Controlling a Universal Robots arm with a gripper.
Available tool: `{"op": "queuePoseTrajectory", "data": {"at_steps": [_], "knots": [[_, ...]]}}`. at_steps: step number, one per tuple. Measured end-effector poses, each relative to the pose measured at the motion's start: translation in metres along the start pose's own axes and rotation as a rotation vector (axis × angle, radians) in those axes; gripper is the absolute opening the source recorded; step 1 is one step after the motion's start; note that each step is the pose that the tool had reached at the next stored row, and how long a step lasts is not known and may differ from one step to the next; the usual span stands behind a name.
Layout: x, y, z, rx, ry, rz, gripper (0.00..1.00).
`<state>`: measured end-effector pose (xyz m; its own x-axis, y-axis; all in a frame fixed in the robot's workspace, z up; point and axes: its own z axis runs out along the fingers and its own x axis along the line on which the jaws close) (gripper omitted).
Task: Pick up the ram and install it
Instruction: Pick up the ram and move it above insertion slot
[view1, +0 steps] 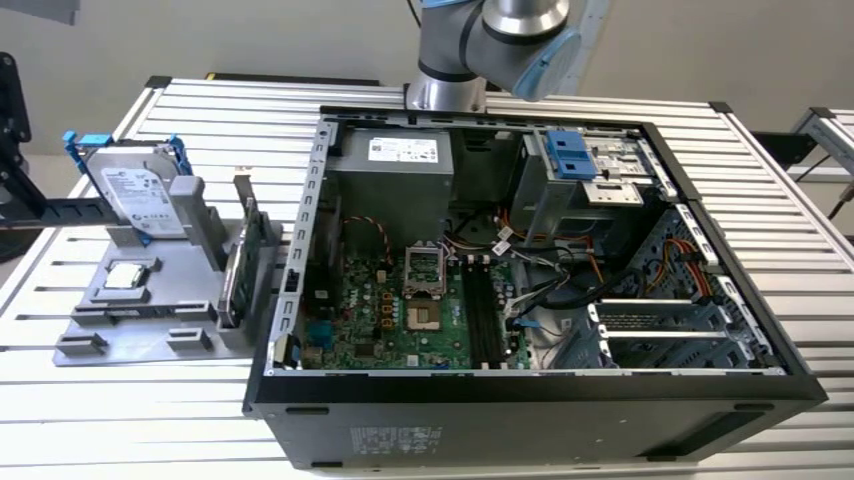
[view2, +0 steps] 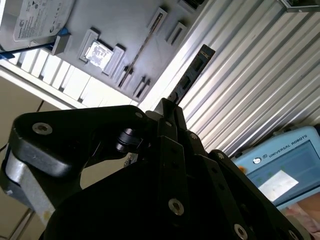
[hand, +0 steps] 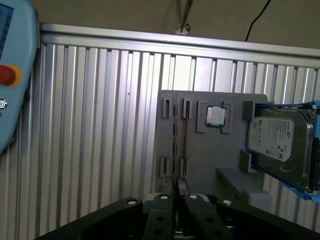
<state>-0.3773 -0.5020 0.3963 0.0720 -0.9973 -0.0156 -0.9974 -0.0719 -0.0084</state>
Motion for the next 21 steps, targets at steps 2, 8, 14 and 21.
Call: {"op": "queuePoseTrajectory", "data": {"at_steps": [2,8,14,21], "knots": [[0.0,0.0,-0.0019,0.0,0.0,0.0,0.0],[-0.0001,-0.0001,-0.0068,-0.0001,0.0001,0.0,0.0],[-0.0002,-0.0001,-0.0106,0.0,0.0,0.0,0.0],[-0.0002,-0.0001,-0.0136,0.0,0.0,0.0,0.0]]}}
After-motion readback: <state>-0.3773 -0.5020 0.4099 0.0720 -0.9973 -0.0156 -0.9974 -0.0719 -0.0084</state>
